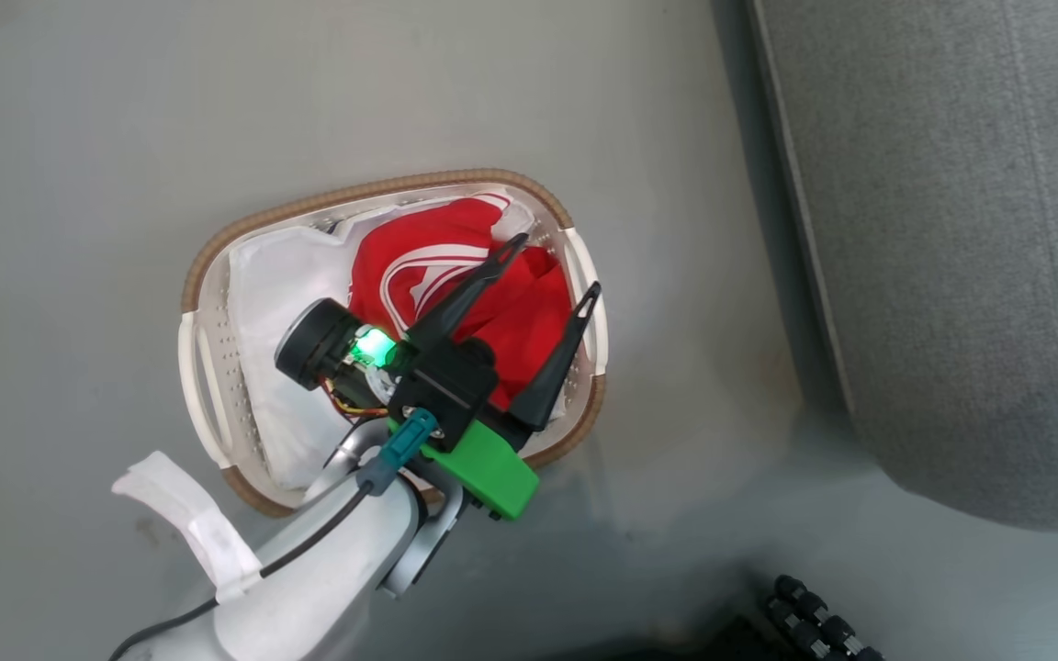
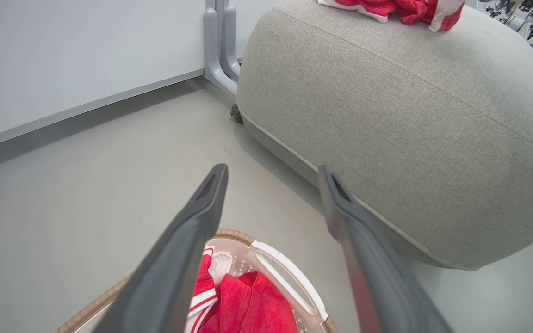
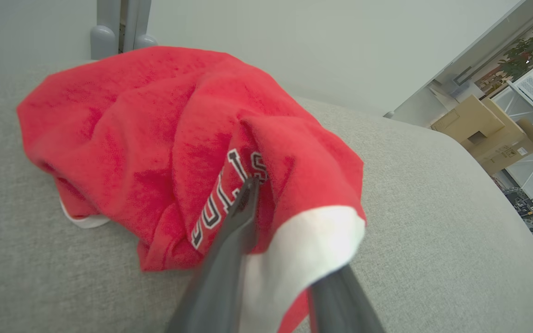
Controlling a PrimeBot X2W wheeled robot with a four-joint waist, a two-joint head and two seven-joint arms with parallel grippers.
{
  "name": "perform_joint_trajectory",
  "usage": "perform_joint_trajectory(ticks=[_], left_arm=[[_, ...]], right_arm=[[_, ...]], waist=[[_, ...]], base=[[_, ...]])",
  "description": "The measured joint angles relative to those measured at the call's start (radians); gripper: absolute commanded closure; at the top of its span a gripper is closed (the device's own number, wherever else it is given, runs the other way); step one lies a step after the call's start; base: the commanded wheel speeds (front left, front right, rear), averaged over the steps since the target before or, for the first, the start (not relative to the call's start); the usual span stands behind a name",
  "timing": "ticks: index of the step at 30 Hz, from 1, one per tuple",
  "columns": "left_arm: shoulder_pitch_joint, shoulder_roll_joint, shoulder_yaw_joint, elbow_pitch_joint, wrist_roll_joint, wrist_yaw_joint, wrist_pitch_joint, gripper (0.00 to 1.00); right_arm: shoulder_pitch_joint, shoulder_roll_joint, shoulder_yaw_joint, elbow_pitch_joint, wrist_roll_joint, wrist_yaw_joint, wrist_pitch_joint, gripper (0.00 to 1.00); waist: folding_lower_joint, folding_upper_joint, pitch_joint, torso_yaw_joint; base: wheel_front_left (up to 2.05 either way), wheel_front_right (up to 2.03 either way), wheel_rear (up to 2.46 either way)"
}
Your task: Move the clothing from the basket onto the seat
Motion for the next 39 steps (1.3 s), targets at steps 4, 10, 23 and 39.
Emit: perform_joint_trajectory(ticks=[4,10,23,39], left_arm=[[0.003,0.011,0.008,-0.002,-0.01,0.006,-0.002,0.0],[0.012,0.008,0.019,0.018,-0.03,0.011,-0.028,0.0],[0.079,-0.047,0.106,0.13,-0.103,0.012,-0.106,0.0],[0.335,-0.13,0.469,0.143,-0.035,0.003,-0.113,0.0]], right_arm=[[0.04,0.028,0.016,-0.031,-0.007,0.0,-0.004,0.0],[0.163,0.076,0.011,-0.158,0.008,0.0,-0.004,0.0],[0.345,0.11,0.008,-0.346,0.011,0.0,-0.004,0.0],[0.564,0.291,0.1,-0.542,0.076,0.0,-0.005,0.0]], waist=[[0.0,0.0,-0.021,-0.013],[0.0,0.0,-0.067,-0.023],[-0.0001,0.0,-0.233,-0.01],[-0.0002,0.0,-0.483,0.071]], base=[[0.0,0.0,0.0],[0.0,0.0,0.0],[0.0,0.0,0.0],[0.0,0.0,0.0]])
